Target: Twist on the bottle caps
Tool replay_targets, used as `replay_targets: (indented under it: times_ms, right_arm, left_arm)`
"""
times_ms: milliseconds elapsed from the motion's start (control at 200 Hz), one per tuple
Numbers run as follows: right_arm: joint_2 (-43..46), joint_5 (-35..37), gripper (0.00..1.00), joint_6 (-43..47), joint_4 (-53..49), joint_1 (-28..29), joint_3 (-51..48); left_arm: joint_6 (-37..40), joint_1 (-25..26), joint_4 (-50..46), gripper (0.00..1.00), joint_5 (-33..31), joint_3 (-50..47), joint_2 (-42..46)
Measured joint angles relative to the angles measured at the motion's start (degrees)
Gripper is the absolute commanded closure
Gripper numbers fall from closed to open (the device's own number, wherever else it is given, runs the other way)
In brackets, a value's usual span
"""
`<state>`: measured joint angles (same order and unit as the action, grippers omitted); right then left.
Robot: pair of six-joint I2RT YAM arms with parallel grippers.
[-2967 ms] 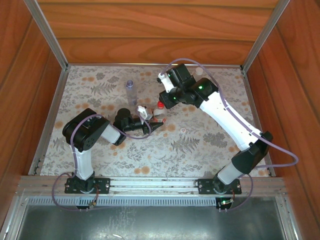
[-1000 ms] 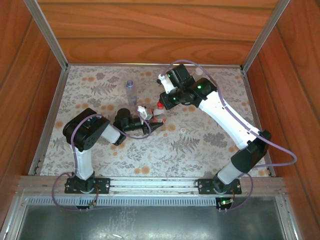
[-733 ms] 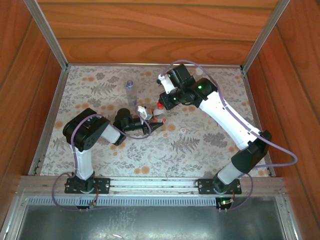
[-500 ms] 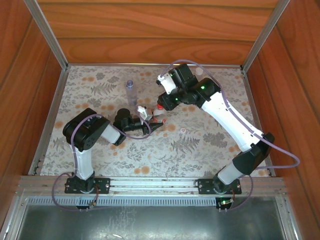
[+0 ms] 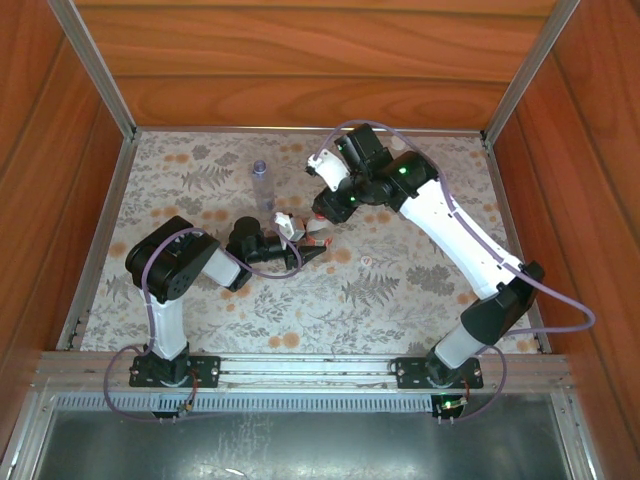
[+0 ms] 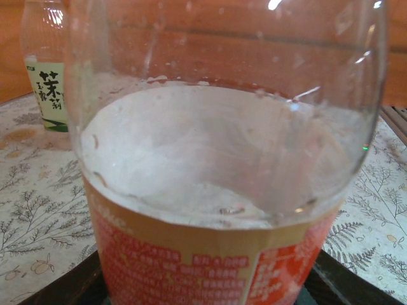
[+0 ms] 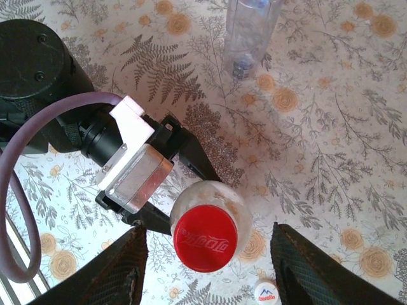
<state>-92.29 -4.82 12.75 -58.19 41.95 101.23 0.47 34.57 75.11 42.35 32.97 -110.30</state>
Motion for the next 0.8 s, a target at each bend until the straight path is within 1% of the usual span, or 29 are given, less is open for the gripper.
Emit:
replay_targets:
  times_ms: [415,800]
  right_arm:
    - [-2.5,-1.2,0.55,0.8,-2.2,0.0,0.9]
    - [-4.1,-1.8,0.56,0.9,-2.4,0.0,1.0]
  left_arm:
    - [0.0,-0.4,0.0,0.44,0.8,0.0,-0.1]
    - [-0.1,-0.7,0.1,0.44,1.1,0.0,-0.2]
